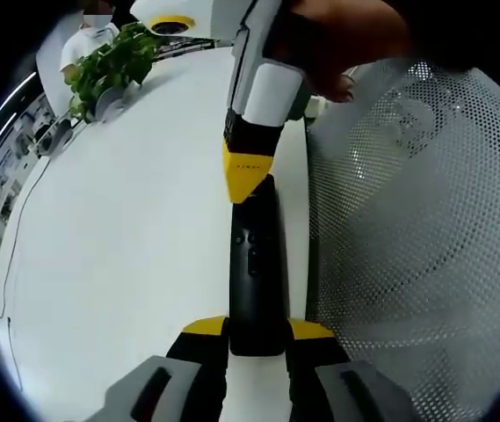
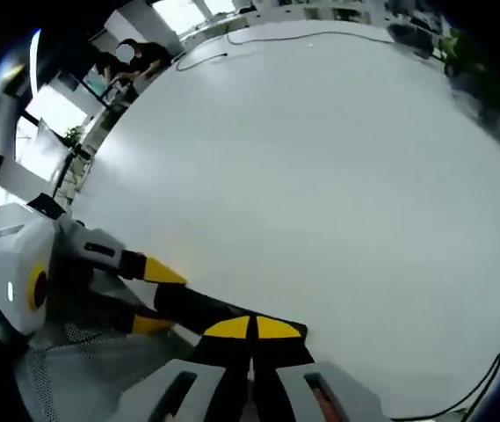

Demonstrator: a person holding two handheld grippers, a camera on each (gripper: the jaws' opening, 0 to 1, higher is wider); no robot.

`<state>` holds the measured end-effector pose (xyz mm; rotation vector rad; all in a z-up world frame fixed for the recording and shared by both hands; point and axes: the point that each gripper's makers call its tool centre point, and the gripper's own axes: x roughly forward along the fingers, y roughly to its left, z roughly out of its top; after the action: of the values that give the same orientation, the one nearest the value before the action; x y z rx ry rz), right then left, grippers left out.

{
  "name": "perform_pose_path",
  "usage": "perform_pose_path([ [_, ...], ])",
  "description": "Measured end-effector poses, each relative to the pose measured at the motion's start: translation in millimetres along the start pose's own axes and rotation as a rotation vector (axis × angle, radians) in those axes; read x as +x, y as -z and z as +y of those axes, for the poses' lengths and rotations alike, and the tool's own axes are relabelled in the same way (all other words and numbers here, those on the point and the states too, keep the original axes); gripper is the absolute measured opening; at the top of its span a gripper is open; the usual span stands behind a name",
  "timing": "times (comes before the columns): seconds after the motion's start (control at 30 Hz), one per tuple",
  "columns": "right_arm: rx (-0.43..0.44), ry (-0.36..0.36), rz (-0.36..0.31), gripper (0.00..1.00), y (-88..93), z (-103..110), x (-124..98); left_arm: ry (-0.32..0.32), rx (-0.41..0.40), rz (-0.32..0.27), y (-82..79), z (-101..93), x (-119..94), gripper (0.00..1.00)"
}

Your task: Press the specified remote control buttons in sequence, fully releasing each button before pressing the next.

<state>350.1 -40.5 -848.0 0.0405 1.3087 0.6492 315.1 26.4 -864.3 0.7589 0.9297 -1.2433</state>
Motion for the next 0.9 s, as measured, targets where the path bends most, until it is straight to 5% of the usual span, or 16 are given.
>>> perform_pose_path([
  [0.9, -0.043, 0.017, 0.022, 0.00, 5.2, -0.1, 5.8, 0.000, 0.004, 0.000, -0.5, 1.4, 0.9, 0.25],
])
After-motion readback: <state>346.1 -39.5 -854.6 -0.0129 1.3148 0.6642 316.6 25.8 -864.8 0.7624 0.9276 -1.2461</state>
